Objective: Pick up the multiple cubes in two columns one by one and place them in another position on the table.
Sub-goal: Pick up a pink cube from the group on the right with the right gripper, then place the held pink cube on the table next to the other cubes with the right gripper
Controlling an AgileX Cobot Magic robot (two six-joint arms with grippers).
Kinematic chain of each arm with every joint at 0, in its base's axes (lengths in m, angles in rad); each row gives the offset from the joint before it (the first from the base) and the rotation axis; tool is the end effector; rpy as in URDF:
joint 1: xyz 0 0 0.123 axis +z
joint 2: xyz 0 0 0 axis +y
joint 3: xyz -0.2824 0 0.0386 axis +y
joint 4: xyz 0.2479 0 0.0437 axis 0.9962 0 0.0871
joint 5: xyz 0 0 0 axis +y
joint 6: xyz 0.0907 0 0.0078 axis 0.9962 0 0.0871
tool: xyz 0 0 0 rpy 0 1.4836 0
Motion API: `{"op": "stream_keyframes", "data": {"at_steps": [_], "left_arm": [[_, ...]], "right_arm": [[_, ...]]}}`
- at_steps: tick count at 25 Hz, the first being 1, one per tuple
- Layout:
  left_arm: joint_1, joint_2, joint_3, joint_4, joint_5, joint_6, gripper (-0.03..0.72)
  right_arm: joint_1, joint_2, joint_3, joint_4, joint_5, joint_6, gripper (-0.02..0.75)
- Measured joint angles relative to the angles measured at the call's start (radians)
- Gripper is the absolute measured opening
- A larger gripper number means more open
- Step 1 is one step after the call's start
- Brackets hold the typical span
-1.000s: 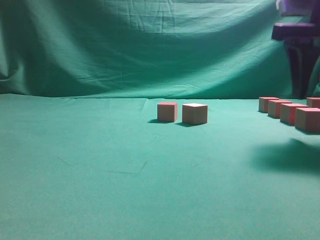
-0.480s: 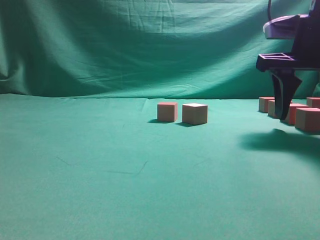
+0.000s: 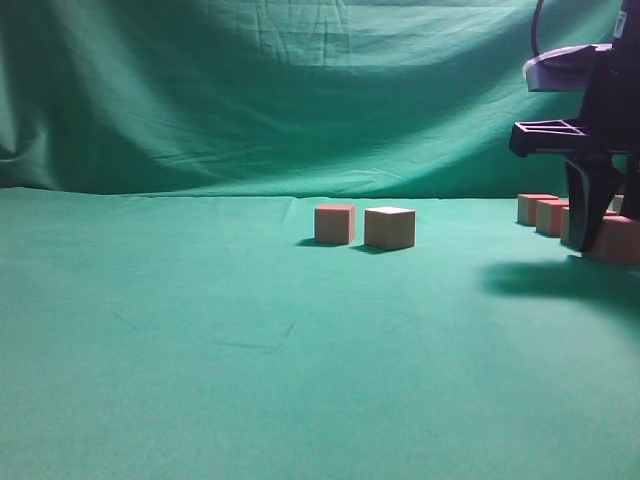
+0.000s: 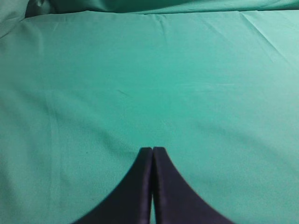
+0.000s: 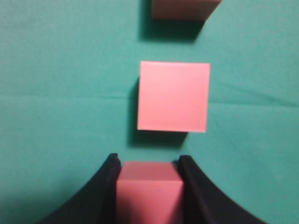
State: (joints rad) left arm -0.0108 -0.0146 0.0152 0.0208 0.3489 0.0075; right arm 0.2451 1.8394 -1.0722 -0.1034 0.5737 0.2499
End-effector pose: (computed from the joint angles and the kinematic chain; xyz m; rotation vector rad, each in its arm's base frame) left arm 0.0529 0.0001 0.1773 0.0297 1.8328 0.0179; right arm 0.3402 0.0798 0.1581 -0.1030 2.8156 0.0147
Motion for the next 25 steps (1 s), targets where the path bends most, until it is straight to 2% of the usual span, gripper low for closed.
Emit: {"op": "stream_keyframes", "data": {"at_steps": [6, 10, 15, 21, 25], "left_arm": [[0.0, 0.0, 0.0, 0.0, 0.0, 0.0, 0.0], [0.0, 0.0, 0.0, 0.0, 0.0, 0.0, 0.0], [0.0, 0.0, 0.0, 0.0, 0.0, 0.0, 0.0], [0.0, 0.0, 0.0, 0.0, 0.0, 0.0, 0.0], [0.0, 0.0, 0.0, 0.0, 0.0, 0.0, 0.0]], "right_arm": [[0.0, 0.002, -0.101, 0.011, 0.174, -0.005, 0.274], [0.035, -0.002, -0.244, 0.127, 0.373, -0.136, 0.274], [0.163, -0.011, -0.449, 0.271, 0.557, -0.213, 0.274], [0.356, 0.042, -0.711, 0.29, 0.601, -0.4, 0.274], [0.434, 0.188, -0.883, 0.288, 0.656, -0.567, 0.274]]}}
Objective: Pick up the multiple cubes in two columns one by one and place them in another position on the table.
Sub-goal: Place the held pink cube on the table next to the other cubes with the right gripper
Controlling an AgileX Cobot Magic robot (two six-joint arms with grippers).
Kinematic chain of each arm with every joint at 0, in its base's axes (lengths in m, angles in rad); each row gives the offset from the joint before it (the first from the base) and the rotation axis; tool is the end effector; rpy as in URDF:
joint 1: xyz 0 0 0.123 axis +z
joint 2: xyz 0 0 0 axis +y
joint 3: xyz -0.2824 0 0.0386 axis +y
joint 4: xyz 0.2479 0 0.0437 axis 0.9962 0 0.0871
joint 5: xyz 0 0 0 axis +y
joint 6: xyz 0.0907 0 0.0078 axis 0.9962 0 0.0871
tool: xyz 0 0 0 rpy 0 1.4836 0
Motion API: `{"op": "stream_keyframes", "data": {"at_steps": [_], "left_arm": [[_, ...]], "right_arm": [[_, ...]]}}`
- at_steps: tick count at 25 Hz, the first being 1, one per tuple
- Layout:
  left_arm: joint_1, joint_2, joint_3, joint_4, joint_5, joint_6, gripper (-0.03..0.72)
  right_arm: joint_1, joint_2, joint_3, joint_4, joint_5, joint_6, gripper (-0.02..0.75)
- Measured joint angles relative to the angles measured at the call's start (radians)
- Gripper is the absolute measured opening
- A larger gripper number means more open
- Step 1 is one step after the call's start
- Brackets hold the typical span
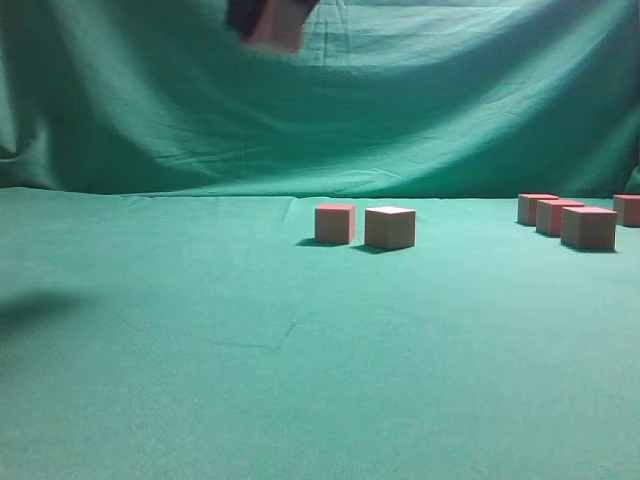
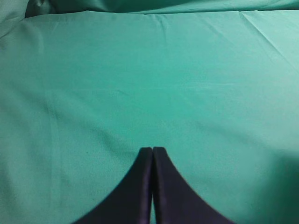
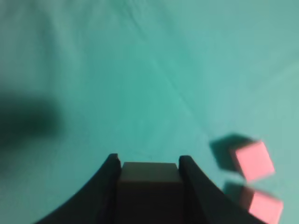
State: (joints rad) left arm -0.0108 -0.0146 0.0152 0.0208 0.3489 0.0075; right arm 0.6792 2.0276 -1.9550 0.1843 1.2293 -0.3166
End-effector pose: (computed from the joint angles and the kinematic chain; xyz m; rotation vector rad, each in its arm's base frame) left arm 0.0529 0.0001 0.1773 0.0297 1.8328 0.0179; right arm 0.3334 0.2894 0.3011 -1.3017 2.4844 0.3465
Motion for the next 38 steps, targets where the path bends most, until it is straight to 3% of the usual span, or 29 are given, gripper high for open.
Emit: {"op": "stream_keyframes", "data": {"at_steps": [8, 23, 38], "left_arm": [[0.0, 0.0, 0.0, 0.0, 0.0, 0.0, 0.0], [0.0, 0.0, 0.0, 0.0, 0.0, 0.0, 0.0], [0.0, 0.0, 0.0, 0.0, 0.0, 0.0, 0.0]], "right_arm": [[0.04, 0.213, -0.224, -0.077, 0.009, -0.079, 0.274], [0.041, 0.303, -0.235, -0.253, -0.054, 0.412, 0.274], [0.043, 0.382, -0.235, -0.315, -0.105, 0.56, 0.274]]}}
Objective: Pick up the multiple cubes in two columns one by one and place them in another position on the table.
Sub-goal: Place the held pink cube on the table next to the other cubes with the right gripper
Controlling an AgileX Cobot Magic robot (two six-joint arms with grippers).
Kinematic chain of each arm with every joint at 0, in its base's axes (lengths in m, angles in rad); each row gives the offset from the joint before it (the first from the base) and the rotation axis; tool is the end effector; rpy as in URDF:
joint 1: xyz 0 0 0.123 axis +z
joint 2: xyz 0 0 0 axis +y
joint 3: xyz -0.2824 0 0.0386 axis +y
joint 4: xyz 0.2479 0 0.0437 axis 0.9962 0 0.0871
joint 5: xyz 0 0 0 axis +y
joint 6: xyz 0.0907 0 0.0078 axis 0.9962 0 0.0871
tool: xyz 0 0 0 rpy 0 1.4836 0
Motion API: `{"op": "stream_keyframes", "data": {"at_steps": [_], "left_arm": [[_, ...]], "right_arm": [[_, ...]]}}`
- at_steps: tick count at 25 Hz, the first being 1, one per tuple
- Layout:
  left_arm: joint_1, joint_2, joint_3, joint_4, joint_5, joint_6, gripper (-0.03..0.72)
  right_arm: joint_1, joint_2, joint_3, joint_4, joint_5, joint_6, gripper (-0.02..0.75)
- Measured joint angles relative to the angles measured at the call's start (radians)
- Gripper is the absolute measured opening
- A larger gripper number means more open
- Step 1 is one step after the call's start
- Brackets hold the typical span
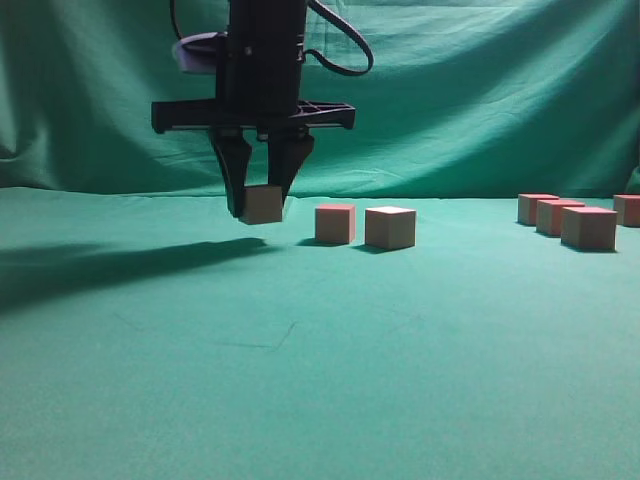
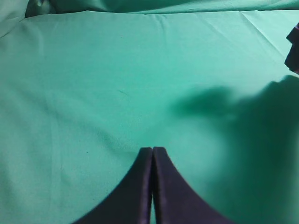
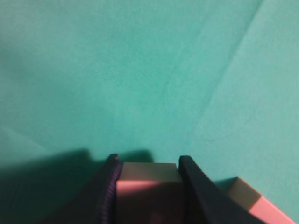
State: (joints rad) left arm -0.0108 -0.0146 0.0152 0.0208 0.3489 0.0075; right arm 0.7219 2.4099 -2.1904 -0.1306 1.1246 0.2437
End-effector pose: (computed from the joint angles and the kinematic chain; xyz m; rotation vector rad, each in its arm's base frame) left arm 0.0529 0.0001 0.1773 0.0297 1.8328 0.0179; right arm 0.3939 0.3326 0.1857 -0.7157 2.7124 0.0484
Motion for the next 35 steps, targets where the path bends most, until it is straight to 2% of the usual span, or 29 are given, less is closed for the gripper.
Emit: {"op": "stream_keyframes", "data": {"at_steps": [9, 35], "left_arm": [[0.0, 0.0, 0.0, 0.0, 0.0, 0.0, 0.0], [0.0, 0.0, 0.0, 0.0, 0.0, 0.0, 0.0]], "right_arm": [[0.0, 0.002, -0.001, -0.034, 0.015, 0.093, 0.274], [0.0, 0.035, -0.009, -0.03, 0.012, 0.115, 0.274]]}}
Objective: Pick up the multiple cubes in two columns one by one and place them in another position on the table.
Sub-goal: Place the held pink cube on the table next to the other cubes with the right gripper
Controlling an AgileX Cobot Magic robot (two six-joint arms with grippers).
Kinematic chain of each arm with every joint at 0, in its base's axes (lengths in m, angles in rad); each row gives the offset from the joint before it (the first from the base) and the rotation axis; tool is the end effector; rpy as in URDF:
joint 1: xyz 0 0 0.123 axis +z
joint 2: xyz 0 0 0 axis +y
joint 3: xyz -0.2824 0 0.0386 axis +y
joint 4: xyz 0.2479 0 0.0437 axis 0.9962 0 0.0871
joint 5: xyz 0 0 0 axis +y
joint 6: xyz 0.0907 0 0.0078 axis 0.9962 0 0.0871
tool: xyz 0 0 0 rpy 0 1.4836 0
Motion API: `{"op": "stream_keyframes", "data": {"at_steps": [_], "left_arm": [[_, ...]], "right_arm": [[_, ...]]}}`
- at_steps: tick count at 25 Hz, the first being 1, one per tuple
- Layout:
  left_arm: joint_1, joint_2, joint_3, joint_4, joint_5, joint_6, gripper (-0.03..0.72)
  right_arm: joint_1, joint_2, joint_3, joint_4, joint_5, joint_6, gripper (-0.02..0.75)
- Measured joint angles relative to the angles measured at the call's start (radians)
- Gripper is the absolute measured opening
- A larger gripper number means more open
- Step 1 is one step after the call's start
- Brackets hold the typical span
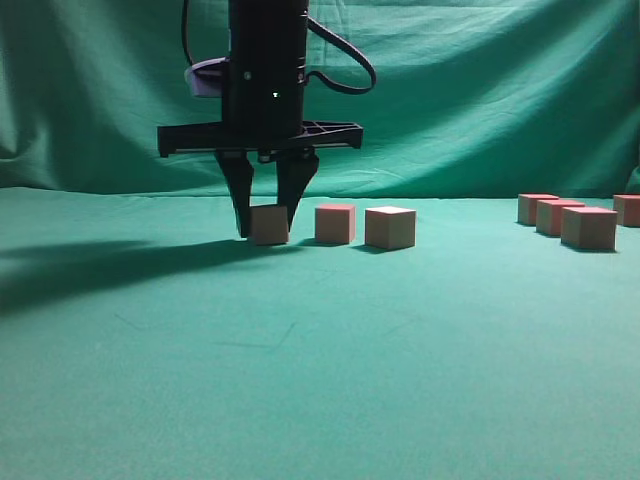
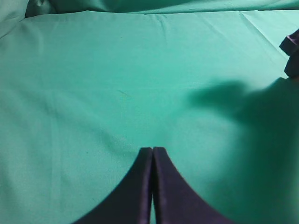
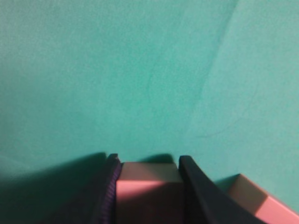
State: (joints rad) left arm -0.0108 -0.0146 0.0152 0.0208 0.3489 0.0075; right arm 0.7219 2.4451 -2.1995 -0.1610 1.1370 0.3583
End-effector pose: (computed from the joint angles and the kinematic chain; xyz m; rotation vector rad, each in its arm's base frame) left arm 0.0529 0.0001 0.1773 0.0297 1.8328 0.0179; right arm 0.3970 0.3319 0.1701 -0.5769 2.7670 0.0126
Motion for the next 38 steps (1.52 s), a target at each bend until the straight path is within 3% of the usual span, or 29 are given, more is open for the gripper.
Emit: {"op": "stream_keyframes", "data": {"at_steps": [14, 18, 30, 38], "left_arm": [[0.0, 0.0, 0.0, 0.0, 0.0, 0.0, 0.0], [0.0, 0.0, 0.0, 0.0, 0.0, 0.0, 0.0], [0.0, 0.0, 0.0, 0.0, 0.0, 0.0, 0.0], [0.0, 0.0, 0.0, 0.0, 0.0, 0.0, 0.0]], "right_arm": [[0.0, 0.0, 0.0, -0.01, 0.002, 0.002, 0.274], [0.0, 0.0, 0.0, -0.012, 0.005, 0.002, 0.406], [0.0, 0.0, -0.004, -0.012, -0.029, -0.007, 0.398], [0.0, 0.002, -0.207, -0.016, 0.035, -0.088, 0.398]]}}
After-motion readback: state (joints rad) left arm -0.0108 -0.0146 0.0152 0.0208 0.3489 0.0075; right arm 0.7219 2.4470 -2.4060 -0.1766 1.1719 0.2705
